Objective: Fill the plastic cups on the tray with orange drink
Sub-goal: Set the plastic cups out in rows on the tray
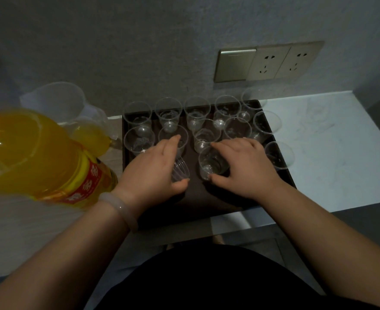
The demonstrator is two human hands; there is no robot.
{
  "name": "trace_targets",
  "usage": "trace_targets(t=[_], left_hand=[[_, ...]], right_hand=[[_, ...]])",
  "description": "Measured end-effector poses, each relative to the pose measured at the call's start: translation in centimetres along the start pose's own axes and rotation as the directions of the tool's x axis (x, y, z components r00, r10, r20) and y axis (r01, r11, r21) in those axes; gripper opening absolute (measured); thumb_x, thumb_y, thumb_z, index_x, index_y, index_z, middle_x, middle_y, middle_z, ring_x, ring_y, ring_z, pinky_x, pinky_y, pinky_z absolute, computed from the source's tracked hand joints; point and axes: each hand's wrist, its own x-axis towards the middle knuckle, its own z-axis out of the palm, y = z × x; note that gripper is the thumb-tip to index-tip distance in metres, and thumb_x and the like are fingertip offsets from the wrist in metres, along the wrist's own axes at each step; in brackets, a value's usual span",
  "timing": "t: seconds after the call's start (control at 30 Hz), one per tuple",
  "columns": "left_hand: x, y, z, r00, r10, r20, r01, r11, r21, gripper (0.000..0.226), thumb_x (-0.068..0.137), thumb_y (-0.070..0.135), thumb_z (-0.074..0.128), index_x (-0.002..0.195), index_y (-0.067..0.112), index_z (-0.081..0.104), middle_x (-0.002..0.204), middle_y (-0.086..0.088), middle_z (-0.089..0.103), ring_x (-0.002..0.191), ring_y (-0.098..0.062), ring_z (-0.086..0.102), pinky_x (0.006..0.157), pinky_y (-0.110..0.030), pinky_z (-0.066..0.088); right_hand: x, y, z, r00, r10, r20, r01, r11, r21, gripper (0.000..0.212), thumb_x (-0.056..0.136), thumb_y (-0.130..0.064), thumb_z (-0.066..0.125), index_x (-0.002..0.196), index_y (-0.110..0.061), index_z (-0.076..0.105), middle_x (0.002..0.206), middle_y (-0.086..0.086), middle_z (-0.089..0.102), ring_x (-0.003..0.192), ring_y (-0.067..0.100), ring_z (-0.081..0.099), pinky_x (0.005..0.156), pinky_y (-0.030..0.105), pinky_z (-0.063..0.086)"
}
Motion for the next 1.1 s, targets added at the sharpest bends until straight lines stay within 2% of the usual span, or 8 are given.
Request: trace_targets(t=[0.23, 0.33, 0.43, 0.57, 0.67, 0.77, 0.93, 1.1], left_hand=[[-0.1, -0.2, -0.1, 1.000, 0.001, 0.008, 0.000, 1.000, -0.027, 0.100, 0.080, 0.054, 0.064, 0.152, 0.016, 0.005, 0.151, -0.002, 0.031, 0.134, -0.017, 0.038, 0.104, -0.028, 0.035], [-0.3, -0.3, -0.3, 1.000, -0.005, -0.018, 0.003, 0.996, -0.084, 0.103, 0.077, 0.052, 0.068, 0.151, 0.016, 0.006, 0.151, -0.005, 0.033, 0.133, -0.018, 0.040, 0.103, -0.027, 0.037], [-0.6, -0.5, -0.3, 0.999, 0.007, -0.047, -0.012, 0.993, -0.119, 0.102, 0.075, 0.049, 0.071, 0.151, 0.014, 0.013, 0.151, -0.008, 0.032, 0.133, -0.020, 0.041, 0.103, -0.027, 0.036], [-0.9, -0.7, -0.5, 0.997, 0.041, -0.060, -0.050, 0.988, -0.148, 0.100, 0.072, 0.042, 0.072, 0.149, 0.012, 0.018, 0.148, -0.008, 0.035, 0.134, -0.020, 0.038, 0.104, -0.022, 0.029], [-1.2, -1.1, -0.7, 0.996, 0.036, -0.078, -0.050, 0.981, -0.185, 0.099, 0.071, 0.041, 0.075, 0.148, 0.013, 0.021, 0.145, -0.005, 0.041, 0.134, -0.020, 0.037, 0.105, -0.021, 0.027], [-1.5, -1.9, -0.7, 0.996, 0.008, -0.091, -0.026, 0.980, -0.198, 0.093, 0.070, 0.046, 0.076, 0.144, 0.013, 0.030, 0.137, -0.004, 0.048, 0.127, -0.019, 0.044, 0.100, -0.021, 0.032], [-1.8, -3.3, -0.5, 0.996, 0.029, -0.088, -0.042, 0.988, -0.148, 0.070, 0.070, 0.056, 0.067, 0.127, 0.020, 0.049, 0.119, 0.003, 0.058, 0.113, -0.016, 0.052, 0.094, -0.023, 0.039], [-2.4, -3.7, -0.7, 0.996, 0.054, -0.073, -0.064, 0.988, -0.144, 0.087, 0.072, 0.051, 0.070, 0.143, 0.016, 0.034, 0.134, -0.004, 0.049, 0.126, -0.023, 0.043, 0.103, -0.027, 0.032]], right_hand=[[0.2, 0.0, 0.2, 1.000, -0.006, 0.001, 0.006, 0.999, -0.036, 0.081, 0.073, -0.069, 0.052, 0.140, -0.022, 0.045, 0.132, -0.002, 0.053, 0.124, 0.022, 0.046, 0.106, 0.045, 0.030], [0.2, -1.0, -0.6, 0.990, -0.011, -0.142, 0.011, 1.000, 0.001, 0.078, 0.074, -0.069, 0.044, 0.132, -0.018, 0.055, 0.125, 0.001, 0.058, 0.116, 0.024, 0.052, 0.098, 0.044, 0.037], [0.4, -2.9, -1.4, 0.957, -0.028, -0.287, 0.083, 0.980, 0.181, 0.067, 0.079, -0.061, 0.050, 0.124, -0.013, 0.061, 0.119, 0.003, 0.061, 0.111, 0.022, 0.055, 0.094, 0.040, 0.043], [1.0, -5.9, -2.2, 1.000, 0.025, 0.011, -0.027, 0.850, 0.526, 0.067, 0.082, -0.050, 0.065, 0.139, -0.021, 0.048, 0.134, -0.002, 0.054, 0.122, 0.011, 0.049, 0.098, 0.021, 0.037], [1.4, -6.7, -1.6, 0.986, 0.080, 0.147, -0.162, 0.671, 0.724, 0.063, 0.081, -0.038, 0.072, 0.138, -0.023, 0.049, 0.126, -0.008, 0.060, 0.112, 0.003, 0.056, 0.092, 0.016, 0.041], [1.6, -7.0, -0.7, 0.979, 0.129, 0.157, -0.201, 0.515, 0.833, 0.061, 0.079, -0.032, 0.076, 0.135, -0.020, 0.054, 0.111, -0.007, 0.065, 0.102, 0.004, 0.062, 0.092, 0.022, 0.049], [1.4, -7.8, -0.8, 0.974, 0.184, 0.133, -0.205, 0.453, 0.868, 0.056, 0.081, -0.023, 0.074, 0.133, -0.021, 0.054, 0.111, -0.007, 0.065, 0.099, -0.001, 0.062, 0.087, 0.010, 0.047], [1.5, -8.6, -0.5, 0.975, 0.184, 0.127, -0.198, 0.446, 0.873, 0.051, 0.079, -0.015, 0.074, 0.127, -0.021, 0.058, 0.112, -0.004, 0.067, 0.103, 0.005, 0.063, 0.099, 0.029, 0.048]])
